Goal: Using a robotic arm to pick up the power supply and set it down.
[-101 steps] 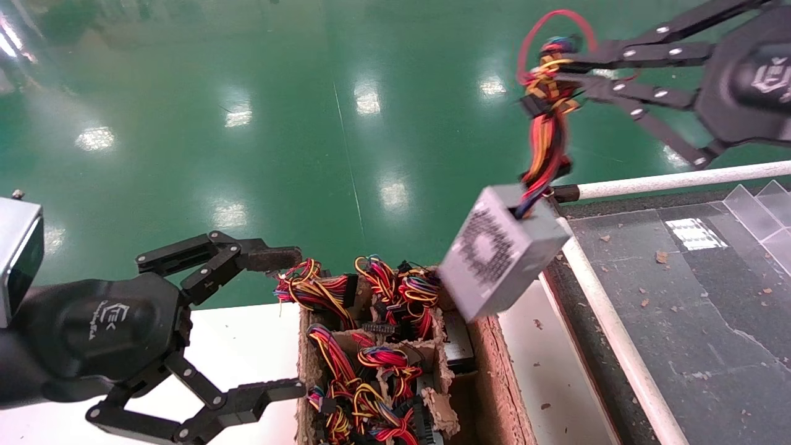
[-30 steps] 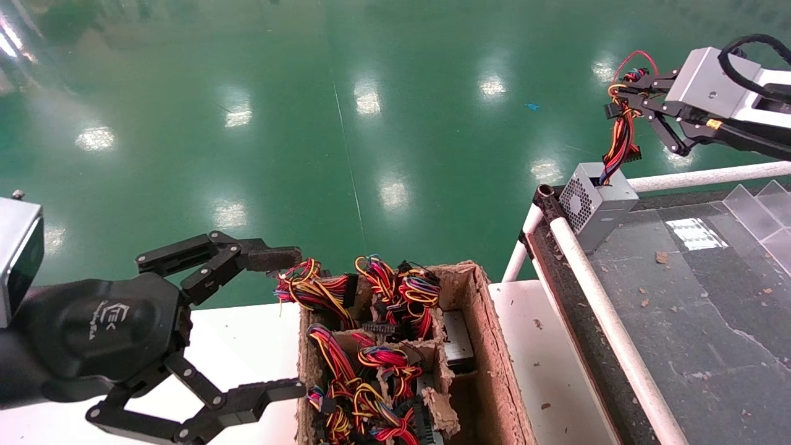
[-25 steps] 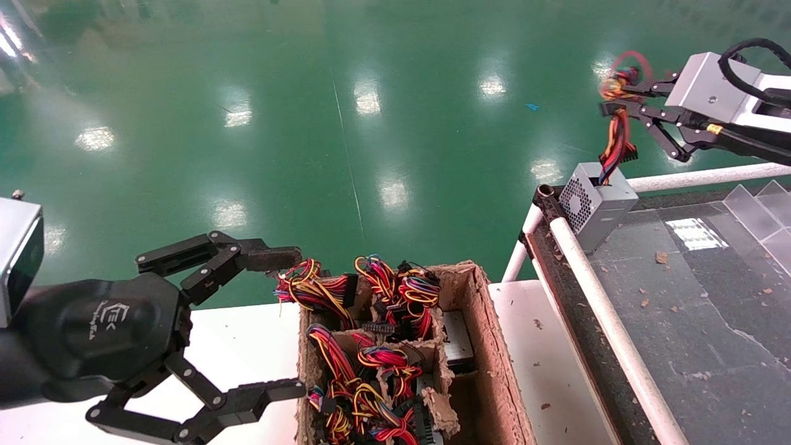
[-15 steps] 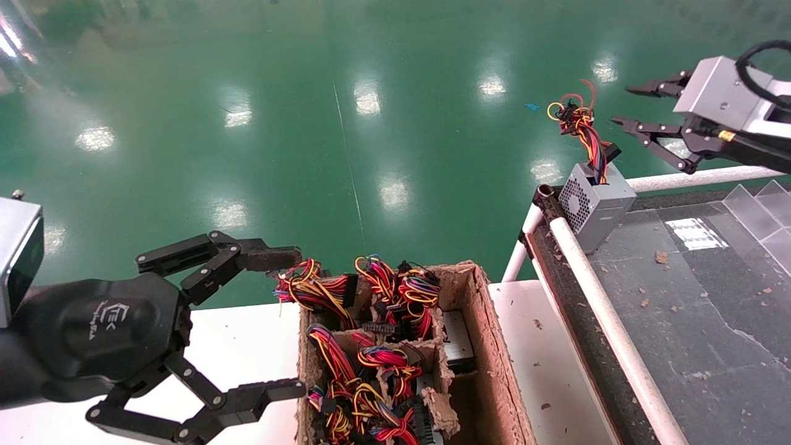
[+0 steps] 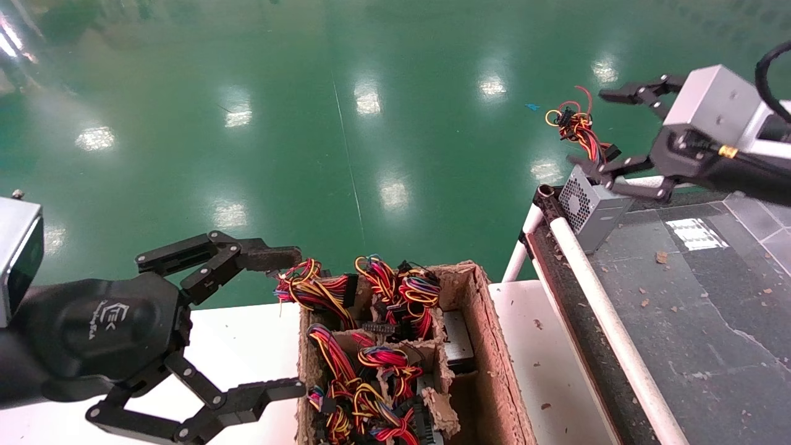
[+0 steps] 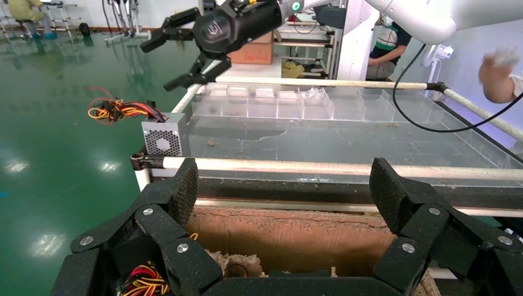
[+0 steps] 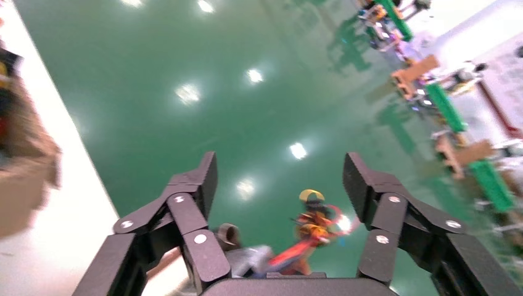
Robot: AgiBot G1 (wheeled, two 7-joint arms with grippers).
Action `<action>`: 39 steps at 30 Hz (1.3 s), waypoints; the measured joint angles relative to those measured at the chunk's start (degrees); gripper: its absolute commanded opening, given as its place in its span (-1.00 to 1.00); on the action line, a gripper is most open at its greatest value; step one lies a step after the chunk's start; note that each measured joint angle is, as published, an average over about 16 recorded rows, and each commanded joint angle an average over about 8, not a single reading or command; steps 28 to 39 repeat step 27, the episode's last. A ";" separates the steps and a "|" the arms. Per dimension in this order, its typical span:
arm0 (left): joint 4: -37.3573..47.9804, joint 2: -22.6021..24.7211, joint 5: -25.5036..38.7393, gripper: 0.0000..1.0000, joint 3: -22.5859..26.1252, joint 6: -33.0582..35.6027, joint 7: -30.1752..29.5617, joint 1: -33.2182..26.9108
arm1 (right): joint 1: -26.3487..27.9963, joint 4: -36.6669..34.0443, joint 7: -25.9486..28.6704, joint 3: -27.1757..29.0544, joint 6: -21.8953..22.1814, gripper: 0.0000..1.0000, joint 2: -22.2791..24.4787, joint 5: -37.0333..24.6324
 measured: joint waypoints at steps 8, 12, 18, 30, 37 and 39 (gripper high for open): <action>0.00 0.00 0.00 1.00 0.00 0.00 0.00 0.00 | -2.84 0.38 1.49 0.57 -4.07 1.00 0.29 6.39; 0.00 0.00 0.00 1.00 0.01 0.00 0.00 0.00 | -4.26 0.57 2.23 0.86 -6.11 1.00 0.44 9.59; 0.00 0.00 -0.01 1.00 0.01 0.00 0.01 0.00 | -6.39 0.85 3.35 1.28 -9.16 1.00 0.65 14.38; 0.00 0.00 -0.01 1.00 0.01 0.00 0.01 -0.01 | -8.34 1.11 4.37 1.67 -11.96 1.00 0.85 18.76; 0.00 0.00 -0.01 1.00 0.01 0.00 0.01 -0.01 | -8.34 1.11 4.37 1.67 -11.96 1.00 0.85 18.76; 0.00 0.00 -0.01 1.00 0.01 0.00 0.01 -0.01 | -8.34 1.11 4.37 1.67 -11.96 1.00 0.85 18.76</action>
